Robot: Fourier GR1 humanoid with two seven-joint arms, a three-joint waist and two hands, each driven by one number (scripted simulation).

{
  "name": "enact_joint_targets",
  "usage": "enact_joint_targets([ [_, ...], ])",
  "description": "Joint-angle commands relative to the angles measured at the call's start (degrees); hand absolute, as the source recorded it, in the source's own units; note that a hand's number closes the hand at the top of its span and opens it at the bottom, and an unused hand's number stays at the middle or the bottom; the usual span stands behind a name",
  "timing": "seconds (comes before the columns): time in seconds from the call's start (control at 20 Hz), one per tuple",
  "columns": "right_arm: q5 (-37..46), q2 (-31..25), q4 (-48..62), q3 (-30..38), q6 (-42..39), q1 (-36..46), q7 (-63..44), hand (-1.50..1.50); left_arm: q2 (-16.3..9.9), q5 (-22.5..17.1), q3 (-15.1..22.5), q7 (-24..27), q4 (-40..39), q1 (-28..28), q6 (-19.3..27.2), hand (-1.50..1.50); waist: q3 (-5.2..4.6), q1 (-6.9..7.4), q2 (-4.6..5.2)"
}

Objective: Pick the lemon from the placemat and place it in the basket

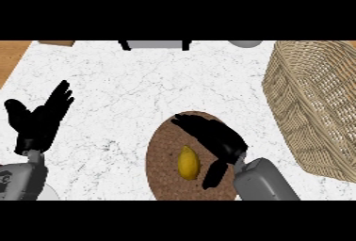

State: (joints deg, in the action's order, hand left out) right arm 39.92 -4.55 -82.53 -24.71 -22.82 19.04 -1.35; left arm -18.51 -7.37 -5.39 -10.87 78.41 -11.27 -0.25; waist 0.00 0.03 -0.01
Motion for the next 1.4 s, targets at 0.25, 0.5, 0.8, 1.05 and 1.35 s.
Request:
enact_joint_targets([
  [0.25, 2.4, 1.1, 1.1, 1.3, -2.3, -1.6, 6.3, -1.50, 0.1, 1.4, -2.5, -0.6, -2.5, -2.2, -2.8, 0.00, 0.00, -0.01, 0.01],
  [0.5, 7.3, 2.3, -1.5, -2.5, 1.4, -7.3, 4.0, -1.50, 0.8, 1.4, -2.7, -0.1, 1.9, 2.1, -3.3, 0.00, 0.00, 0.00, -0.04],
  [0.8, 11.2, 1.3, 7.2, -1.6, 6.0, -5.6, 10.1, -1.50, 1.8, 3.7, -3.8, 2.1, -6.1, -3.8, -2.1, 0.00, 0.00, -0.17, 0.09],
  [1.05, 14.0, 4.5, 11.4, -4.4, 8.2, -1.6, 7.7, 1.50, 1.1, 1.6, -3.8, -6.1, 5.1, -1.3, -3.1, 0.00, 0.03, 0.43, -0.02],
  [1.35, 13.5, 4.5, 14.4, -6.2, 8.9, 1.8, 6.3, 1.50, 3.5, 4.5, -2.6, -3.4, 5.6, 1.9, -2.1, 0.00, 0.01, 0.32, 0.00],
])
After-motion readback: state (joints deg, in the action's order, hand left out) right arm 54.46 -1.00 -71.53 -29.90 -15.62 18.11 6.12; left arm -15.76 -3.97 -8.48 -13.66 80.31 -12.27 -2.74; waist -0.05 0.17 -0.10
